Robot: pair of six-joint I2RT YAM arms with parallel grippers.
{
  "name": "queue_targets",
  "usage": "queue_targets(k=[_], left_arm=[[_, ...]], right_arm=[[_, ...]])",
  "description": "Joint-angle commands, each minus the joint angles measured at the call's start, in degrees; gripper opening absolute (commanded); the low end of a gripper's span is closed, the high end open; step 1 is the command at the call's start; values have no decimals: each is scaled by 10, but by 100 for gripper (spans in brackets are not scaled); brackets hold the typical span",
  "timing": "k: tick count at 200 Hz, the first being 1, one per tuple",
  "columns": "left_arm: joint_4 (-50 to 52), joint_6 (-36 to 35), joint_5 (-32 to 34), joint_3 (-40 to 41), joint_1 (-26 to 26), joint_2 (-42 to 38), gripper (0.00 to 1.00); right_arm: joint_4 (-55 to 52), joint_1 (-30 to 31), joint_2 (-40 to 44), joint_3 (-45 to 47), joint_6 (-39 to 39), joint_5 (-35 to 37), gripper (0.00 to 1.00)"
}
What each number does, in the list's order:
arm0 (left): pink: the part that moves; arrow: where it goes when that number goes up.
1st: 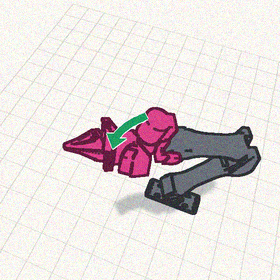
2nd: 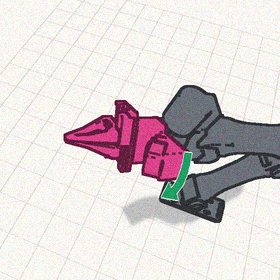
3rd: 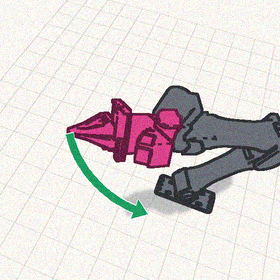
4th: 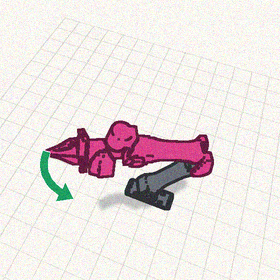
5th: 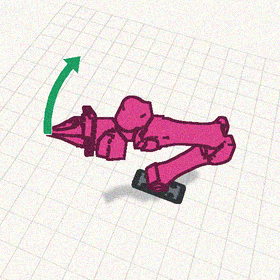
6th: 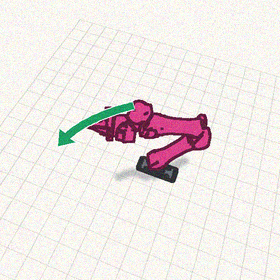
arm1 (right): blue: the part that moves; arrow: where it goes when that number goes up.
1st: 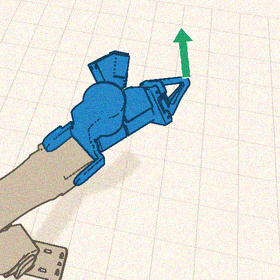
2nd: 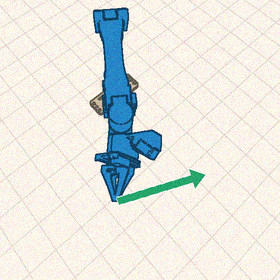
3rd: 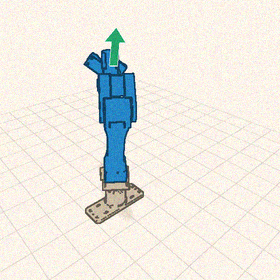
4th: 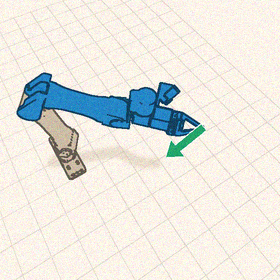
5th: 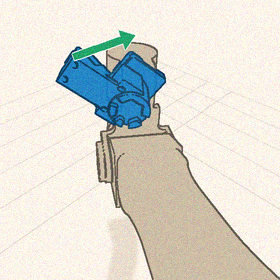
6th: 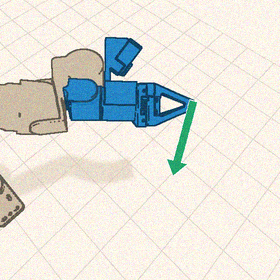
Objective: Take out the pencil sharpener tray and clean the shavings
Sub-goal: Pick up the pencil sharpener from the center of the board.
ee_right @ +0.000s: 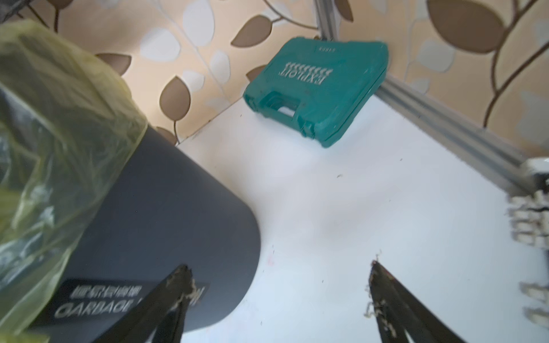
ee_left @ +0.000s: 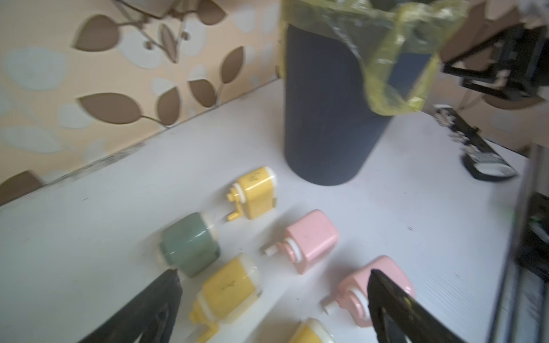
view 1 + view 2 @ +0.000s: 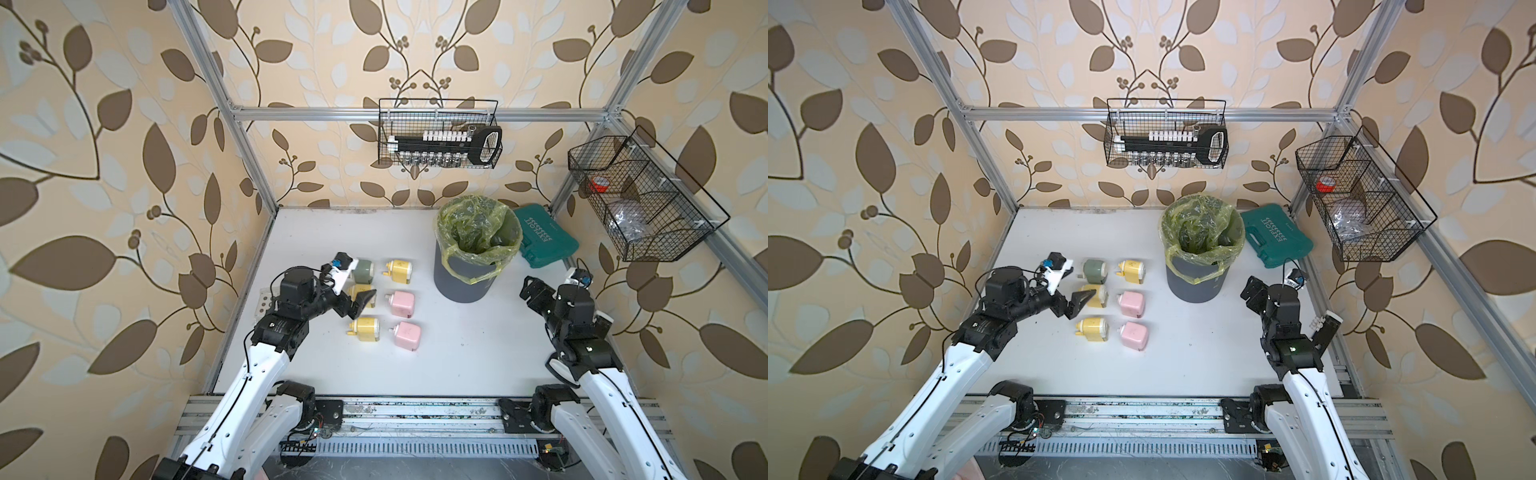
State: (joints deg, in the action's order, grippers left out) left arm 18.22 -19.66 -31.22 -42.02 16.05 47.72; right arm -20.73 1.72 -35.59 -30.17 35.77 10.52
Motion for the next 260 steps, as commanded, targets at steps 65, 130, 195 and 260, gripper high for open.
queue_targets(k=[65, 130, 195, 260], left_arm=[[248, -245, 51, -130, 228, 178, 91], [200, -314, 75, -127, 241, 262, 87], [173, -353, 89, -157, 250, 342, 86], [197, -387, 102, -201, 252, 427, 84]], right_arm=[[-101, 61, 85, 44, -1, -162, 86], [-127, 82, 107, 36, -20, -190, 85], [-153, 85, 133, 41, -29, -202, 84], [-153, 86, 123, 39, -29, -206, 84]])
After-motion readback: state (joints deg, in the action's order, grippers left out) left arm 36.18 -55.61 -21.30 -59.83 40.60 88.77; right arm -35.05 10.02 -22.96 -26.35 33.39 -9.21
